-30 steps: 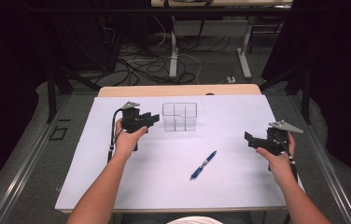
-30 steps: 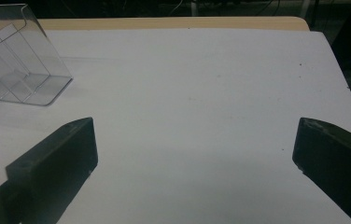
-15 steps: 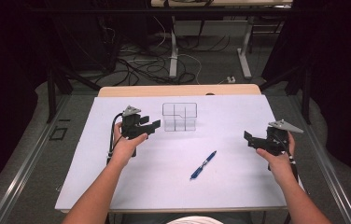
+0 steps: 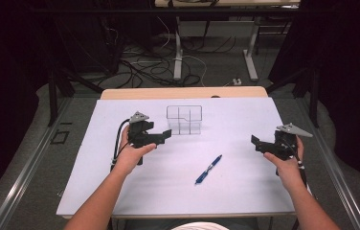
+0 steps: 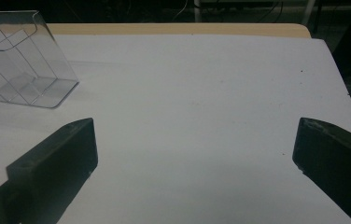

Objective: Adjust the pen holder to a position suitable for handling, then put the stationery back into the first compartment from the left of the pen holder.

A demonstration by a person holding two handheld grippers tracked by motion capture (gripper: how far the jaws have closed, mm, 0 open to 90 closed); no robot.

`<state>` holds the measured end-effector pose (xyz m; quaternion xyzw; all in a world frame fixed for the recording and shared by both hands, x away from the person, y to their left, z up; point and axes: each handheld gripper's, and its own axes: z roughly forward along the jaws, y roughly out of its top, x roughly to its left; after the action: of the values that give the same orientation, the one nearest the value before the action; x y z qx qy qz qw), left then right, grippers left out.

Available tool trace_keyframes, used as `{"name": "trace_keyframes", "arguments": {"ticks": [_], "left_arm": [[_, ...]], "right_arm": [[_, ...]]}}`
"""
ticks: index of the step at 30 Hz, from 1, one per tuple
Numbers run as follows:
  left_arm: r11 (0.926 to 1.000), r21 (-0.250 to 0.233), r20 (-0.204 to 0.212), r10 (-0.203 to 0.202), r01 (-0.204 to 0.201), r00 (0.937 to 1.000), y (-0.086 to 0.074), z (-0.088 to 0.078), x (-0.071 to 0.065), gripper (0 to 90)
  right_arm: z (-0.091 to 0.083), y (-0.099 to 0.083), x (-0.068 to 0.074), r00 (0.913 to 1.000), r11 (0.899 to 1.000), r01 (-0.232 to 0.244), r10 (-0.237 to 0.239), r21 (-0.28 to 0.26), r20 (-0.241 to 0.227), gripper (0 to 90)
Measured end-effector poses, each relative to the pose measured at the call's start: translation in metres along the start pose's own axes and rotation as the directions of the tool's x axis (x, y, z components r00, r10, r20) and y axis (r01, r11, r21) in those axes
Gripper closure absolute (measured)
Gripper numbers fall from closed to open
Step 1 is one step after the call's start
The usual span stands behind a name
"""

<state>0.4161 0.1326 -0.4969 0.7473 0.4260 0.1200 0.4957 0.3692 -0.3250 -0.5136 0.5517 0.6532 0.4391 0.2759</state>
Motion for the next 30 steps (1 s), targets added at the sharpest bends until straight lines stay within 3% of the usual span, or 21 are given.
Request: {"name": "trace_keyframes", "arguments": {"ticks": [8, 16, 23, 30], "left_arm": [[0.9995, 0.017, 0.014, 0.025, -0.025, 0.9996, 0.0, 0.004, -0.011, 9.9], [0.9991, 0.017, 0.029, 0.038, -0.038, 0.9989, -0.005, 0.009, -0.023, 15.7], [0.9971, 0.046, 0.072, 0.058, -0.062, 0.9957, -0.008, 0.017, -0.038, 17.3], [0.9951, 0.077, 0.106, 0.055, -0.063, 0.9929, -0.013, 0.028, -0.052, 22.2]], "right_arm": [[0.002, 0.0, 0.0, 1.0, 1.0, -0.003, 0.003, -0.011, -0.009, 0.0], [0.003, 0.0, 0.0, 0.9999, 1.0, 0.006, -0.006, -0.008, -0.012, 0.0], [0.001, 0.001, 0.002, 0.9997, 1.0, 0.018, -0.018, 0.0, -0.018, 0.7], [0.002, 0.001, 0.002, 0.9996, 1.0, 0.019, -0.019, 0.007, -0.019, 0.9]]}}
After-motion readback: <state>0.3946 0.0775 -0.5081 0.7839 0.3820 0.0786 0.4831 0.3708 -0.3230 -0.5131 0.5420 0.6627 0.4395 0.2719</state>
